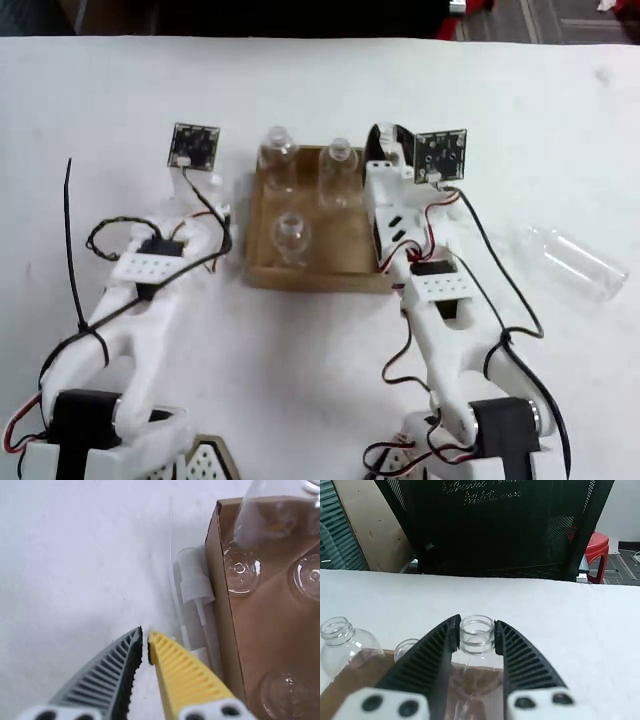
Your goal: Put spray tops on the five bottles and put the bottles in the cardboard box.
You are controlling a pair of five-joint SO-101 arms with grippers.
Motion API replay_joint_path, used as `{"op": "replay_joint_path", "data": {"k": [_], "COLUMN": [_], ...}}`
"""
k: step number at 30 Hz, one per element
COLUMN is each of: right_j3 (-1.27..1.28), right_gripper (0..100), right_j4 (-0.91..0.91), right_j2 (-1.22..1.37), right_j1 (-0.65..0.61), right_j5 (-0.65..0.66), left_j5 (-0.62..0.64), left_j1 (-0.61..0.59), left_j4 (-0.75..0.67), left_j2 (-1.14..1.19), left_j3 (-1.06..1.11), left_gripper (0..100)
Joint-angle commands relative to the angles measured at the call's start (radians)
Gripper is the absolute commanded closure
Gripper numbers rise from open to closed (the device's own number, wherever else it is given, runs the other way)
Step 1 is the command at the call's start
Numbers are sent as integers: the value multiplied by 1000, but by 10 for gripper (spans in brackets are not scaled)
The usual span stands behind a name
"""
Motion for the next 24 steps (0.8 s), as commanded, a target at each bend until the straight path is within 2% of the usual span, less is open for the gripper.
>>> {"op": "replay_joint_path", "data": {"k": [1, 6, 16, 24], "right_j3": [-12, -12, -40, -43], "right_gripper": [984, 984, 984, 984], "right_j4": [-27, -90, -409, -433], "right_j2": [1, 35, 246, 294], "right_j1": [4, -22, -19, -25], "right_j5": [-11, -11, -9, -9], "left_j5": [-14, -14, -14, -14], "left_j1": [10, 10, 10, 10], "left_j4": [-23, -23, -23, -23], "left_j2": [-2, -2, -4, -4], "left_j3": [-9, -6, -6, -6], "left_gripper": [976, 976, 976, 976]}}
